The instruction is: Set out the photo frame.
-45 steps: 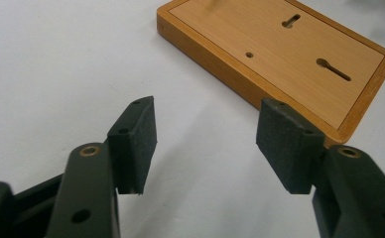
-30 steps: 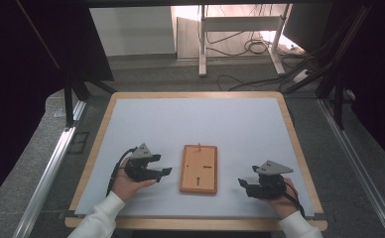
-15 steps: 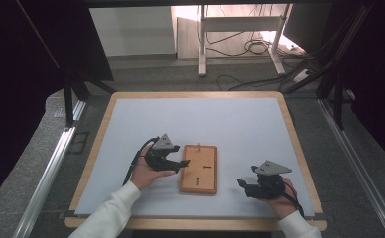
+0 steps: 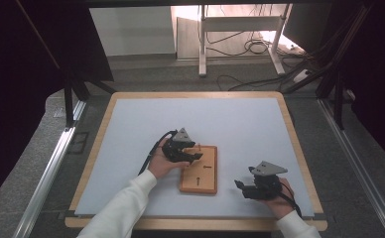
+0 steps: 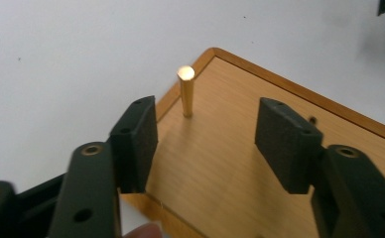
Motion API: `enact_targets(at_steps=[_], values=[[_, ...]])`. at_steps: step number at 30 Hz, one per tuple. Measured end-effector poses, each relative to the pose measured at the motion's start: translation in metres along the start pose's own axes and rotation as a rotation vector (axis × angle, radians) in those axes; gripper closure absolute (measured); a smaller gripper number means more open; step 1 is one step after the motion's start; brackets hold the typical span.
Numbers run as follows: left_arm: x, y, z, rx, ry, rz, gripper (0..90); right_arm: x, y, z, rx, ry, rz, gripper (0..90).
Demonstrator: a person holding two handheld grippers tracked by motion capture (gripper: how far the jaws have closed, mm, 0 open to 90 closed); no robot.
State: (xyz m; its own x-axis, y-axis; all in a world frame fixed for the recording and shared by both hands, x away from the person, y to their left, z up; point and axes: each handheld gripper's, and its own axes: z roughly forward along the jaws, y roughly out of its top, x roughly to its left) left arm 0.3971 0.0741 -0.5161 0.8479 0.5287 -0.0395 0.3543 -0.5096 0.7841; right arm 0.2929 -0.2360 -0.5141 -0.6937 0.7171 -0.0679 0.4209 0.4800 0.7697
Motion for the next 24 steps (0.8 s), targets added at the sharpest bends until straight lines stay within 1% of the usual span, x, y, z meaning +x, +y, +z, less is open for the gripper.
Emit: enact_targets(at_steps=[1, 2, 4, 6, 9, 11, 12, 15, 17, 18, 19, 21, 24], values=[[0.001, 0.001, 0.003, -0.006, -0.007, -0.004, 46.5, 0.0, 0.0, 0.0, -0.002, 0.0, 0.0, 27.7], [0.003, 0.002, 0.005, 0.002, -0.006, 0.009, 47.8, 0.0, 0.0, 0.0, -0.004, -0.001, 0.004, 27.7], [0.004, 0.003, 0.009, -0.002, -0.012, -0.004, 50.8, -0.001, 0.0, 0.0, -0.003, 0.0, 0.006, 27.7], [0.006, 0.005, 0.012, 0.008, -0.009, 0.002, 54.4, -0.001, 0.0, 0.0, -0.003, 0.0, 0.007, 27.7], [0.009, 0.008, 0.014, 0.012, -0.018, 0.001, 60.5, -0.001, 0.0, 0.0, 0.003, 0.001, 0.002, 27.7], [0.01, 0.01, 0.015, 0.025, -0.012, 0.015, 64.0, 0.0, 0.0, 0.001, 0.002, 0.001, 0.0, 27.7], [0.01, 0.01, 0.017, 0.018, -0.017, 0.006, 66.9, 0.0, 0.0, 0.001, 0.001, 0.001, -0.002, 27.7], [0.013, 0.011, 0.018, 0.022, -0.032, 0.006, 74.7, 0.002, 0.001, 0.001, -0.007, 0.004, 0.002, 27.6], [0.013, 0.01, 0.02, 0.028, -0.038, 0.008, 78.4, 0.005, 0.003, 0.001, -0.025, 0.018, -0.016, 27.4], [0.014, 0.01, 0.021, 0.024, -0.041, 0.008, 80.3, 0.008, 0.005, 0.0, -0.035, 0.028, -0.032, 26.9], [0.015, 0.01, 0.021, 0.028, -0.051, 0.006, 81.4, 0.011, 0.007, 0.001, -0.042, 0.031, -0.043, 26.2], [0.015, 0.011, 0.021, 0.029, -0.056, 0.007, 83.5, 0.019, 0.011, 0.002, -0.047, 0.04, -0.061, 24.4], [0.016, 0.012, 0.021, 0.034, -0.07, 0.007, 84.0, 0.031, 0.018, 0.004, -0.038, 0.037, -0.118, 22.4]])
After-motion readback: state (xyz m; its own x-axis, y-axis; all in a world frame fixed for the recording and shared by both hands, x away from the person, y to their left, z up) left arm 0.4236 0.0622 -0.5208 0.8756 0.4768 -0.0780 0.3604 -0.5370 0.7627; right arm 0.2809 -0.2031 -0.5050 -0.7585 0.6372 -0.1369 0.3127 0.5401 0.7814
